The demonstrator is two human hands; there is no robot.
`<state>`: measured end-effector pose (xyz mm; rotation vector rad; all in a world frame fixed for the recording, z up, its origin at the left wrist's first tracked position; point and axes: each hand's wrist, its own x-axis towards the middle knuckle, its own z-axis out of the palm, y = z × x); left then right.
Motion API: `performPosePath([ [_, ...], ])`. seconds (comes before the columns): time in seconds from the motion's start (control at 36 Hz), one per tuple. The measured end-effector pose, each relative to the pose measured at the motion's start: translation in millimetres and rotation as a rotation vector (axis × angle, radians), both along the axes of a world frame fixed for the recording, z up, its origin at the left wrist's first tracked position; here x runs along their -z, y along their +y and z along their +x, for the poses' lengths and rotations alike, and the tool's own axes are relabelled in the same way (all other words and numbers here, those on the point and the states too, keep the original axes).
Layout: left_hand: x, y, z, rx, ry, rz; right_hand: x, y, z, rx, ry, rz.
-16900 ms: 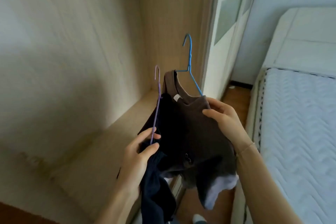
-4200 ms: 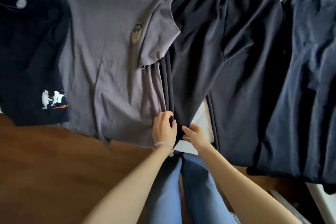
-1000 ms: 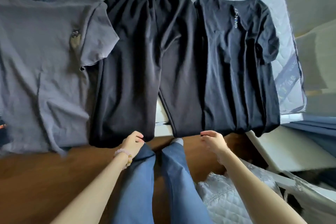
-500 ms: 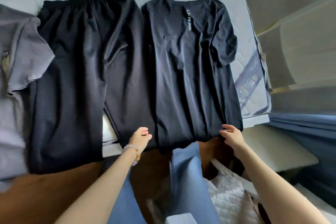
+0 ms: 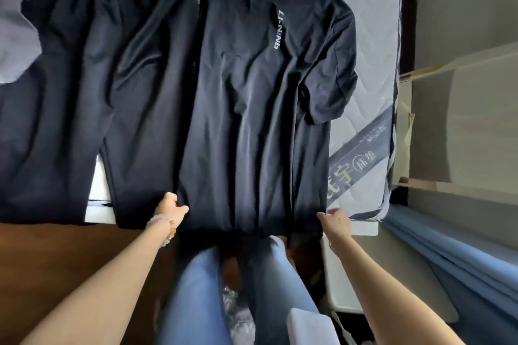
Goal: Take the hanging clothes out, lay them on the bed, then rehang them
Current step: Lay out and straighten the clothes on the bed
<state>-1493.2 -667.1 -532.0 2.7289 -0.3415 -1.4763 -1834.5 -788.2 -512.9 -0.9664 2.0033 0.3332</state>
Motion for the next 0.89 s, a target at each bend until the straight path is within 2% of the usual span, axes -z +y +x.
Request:
performPosePath([
  [0.11,8,-7,-12,0.006,-0.009,0.041,12,0,1,-0.154,-0.036,-0.046],
  [0.28,16,-14,-26,0.003,-0.025,0.069,29,-1,-2,0.063,-0.118,-0.060],
  [0.47,23,-3,-12,0.038,-0.023,0.066,23,-2,-37,0.150,-0.163,-0.126],
  [0.64,20,10,-3,0.018,-0.001,0.015,19,-10,-111,0.210,0.012,-0.264],
  [0.75,22,19,-6,-0.074,0.146,-0.102,17,-15,-157,0.181,0.102,-0.249],
  [0.89,27,24,-22,-0.039,0.073,-0.112,16,-22,-179,0.219,0.156,-0.272],
])
